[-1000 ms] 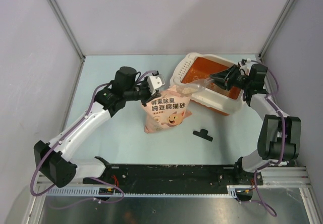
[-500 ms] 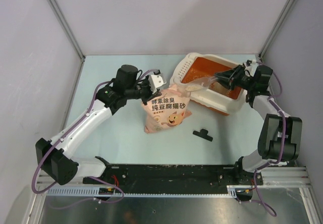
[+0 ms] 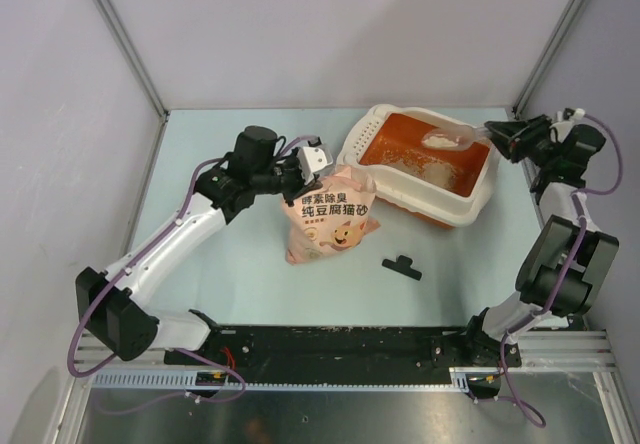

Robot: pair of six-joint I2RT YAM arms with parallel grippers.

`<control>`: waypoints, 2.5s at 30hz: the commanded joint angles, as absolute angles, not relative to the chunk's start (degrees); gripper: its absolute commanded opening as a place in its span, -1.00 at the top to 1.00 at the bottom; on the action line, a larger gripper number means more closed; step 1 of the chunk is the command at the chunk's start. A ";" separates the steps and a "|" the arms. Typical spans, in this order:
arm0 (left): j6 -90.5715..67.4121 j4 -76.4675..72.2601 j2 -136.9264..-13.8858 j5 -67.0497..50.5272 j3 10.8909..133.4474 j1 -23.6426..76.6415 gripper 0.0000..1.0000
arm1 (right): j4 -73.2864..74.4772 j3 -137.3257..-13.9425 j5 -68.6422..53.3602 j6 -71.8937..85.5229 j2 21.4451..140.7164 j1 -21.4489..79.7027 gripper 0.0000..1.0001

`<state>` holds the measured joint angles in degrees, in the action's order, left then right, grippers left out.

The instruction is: Fill the litter box with clean litter

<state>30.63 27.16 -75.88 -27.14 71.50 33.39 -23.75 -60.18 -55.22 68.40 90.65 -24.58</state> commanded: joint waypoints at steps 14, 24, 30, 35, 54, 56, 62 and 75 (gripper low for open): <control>33.05 24.35 -71.72 -34.54 70.76 33.75 1.00 | 6.50 -80.94 -19.87 9.24 81.48 -14.77 1.00; 31.64 21.36 -69.70 -36.38 67.24 33.75 1.00 | 18.35 -84.64 -18.03 -10.60 76.30 -10.12 1.00; 30.59 20.13 -69.52 -37.09 66.45 33.75 1.00 | 18.98 -84.11 -18.09 -10.03 70.51 -7.91 1.00; 30.06 19.60 -69.43 -37.09 66.27 33.75 1.00 | 25.73 -84.90 -31.01 -1.17 64.96 -11.15 1.00; 29.44 18.54 -71.37 -36.91 66.36 33.84 1.00 | 58.45 -60.57 -52.40 2.02 57.91 -33.31 1.00; 29.62 18.46 -71.28 -36.39 66.18 33.84 1.00 | 57.83 -59.59 -50.98 0.97 59.67 -35.05 1.00; 29.79 18.54 -70.40 -36.21 65.48 33.84 1.00 | 55.47 -52.22 -43.16 0.70 66.87 -42.09 1.00; 29.18 18.19 -69.08 -36.56 63.99 33.84 1.00 | 43.42 -47.73 -41.93 4.66 82.79 -45.53 0.82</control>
